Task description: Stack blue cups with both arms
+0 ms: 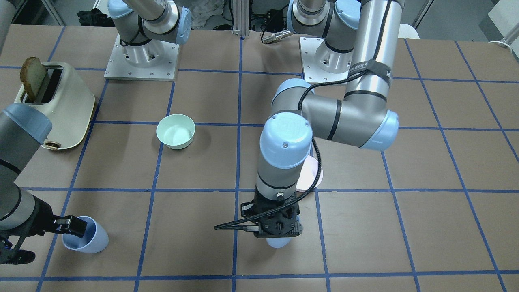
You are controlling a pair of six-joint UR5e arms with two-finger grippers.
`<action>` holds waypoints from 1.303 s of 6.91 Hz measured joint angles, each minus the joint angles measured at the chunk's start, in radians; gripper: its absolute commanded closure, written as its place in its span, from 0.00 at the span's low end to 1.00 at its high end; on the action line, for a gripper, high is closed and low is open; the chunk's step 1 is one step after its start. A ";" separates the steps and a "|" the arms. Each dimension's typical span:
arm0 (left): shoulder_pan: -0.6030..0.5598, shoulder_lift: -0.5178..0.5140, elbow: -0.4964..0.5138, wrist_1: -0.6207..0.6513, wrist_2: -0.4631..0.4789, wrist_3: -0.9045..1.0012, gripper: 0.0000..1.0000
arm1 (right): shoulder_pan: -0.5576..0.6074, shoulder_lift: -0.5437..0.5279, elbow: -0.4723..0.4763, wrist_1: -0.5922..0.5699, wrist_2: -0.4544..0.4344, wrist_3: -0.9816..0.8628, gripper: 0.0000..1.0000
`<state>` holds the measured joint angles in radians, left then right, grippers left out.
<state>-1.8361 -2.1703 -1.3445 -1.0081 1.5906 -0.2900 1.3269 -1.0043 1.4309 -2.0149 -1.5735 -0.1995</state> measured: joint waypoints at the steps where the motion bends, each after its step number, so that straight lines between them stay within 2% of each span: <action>1: -0.037 -0.044 0.044 0.008 -0.016 0.003 0.96 | 0.000 0.005 0.000 0.005 0.001 0.000 0.30; 2: -0.063 -0.070 0.082 -0.003 -0.024 0.004 0.32 | 0.000 0.009 0.001 0.008 0.001 0.000 0.67; 3: -0.074 -0.082 0.100 -0.025 -0.025 0.005 0.00 | 0.000 0.013 0.001 0.015 0.000 0.002 0.95; 4: -0.077 -0.087 0.106 -0.041 -0.022 0.007 0.00 | 0.000 0.014 0.000 0.031 -0.001 0.004 1.00; 6: -0.070 -0.064 0.129 -0.096 -0.022 0.009 0.00 | 0.000 0.011 -0.008 0.076 -0.001 0.007 1.00; 7: -0.052 -0.022 0.170 -0.207 -0.023 0.018 0.00 | 0.001 0.003 -0.012 0.091 0.001 0.009 1.00; 9: 0.024 0.094 0.287 -0.560 -0.015 0.120 0.00 | 0.010 -0.039 -0.042 0.173 0.056 0.053 1.00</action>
<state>-1.8124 -2.0758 -1.0570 -1.5686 1.5756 -0.1702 1.3368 -1.0431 1.3887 -1.8419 -1.5172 -0.1462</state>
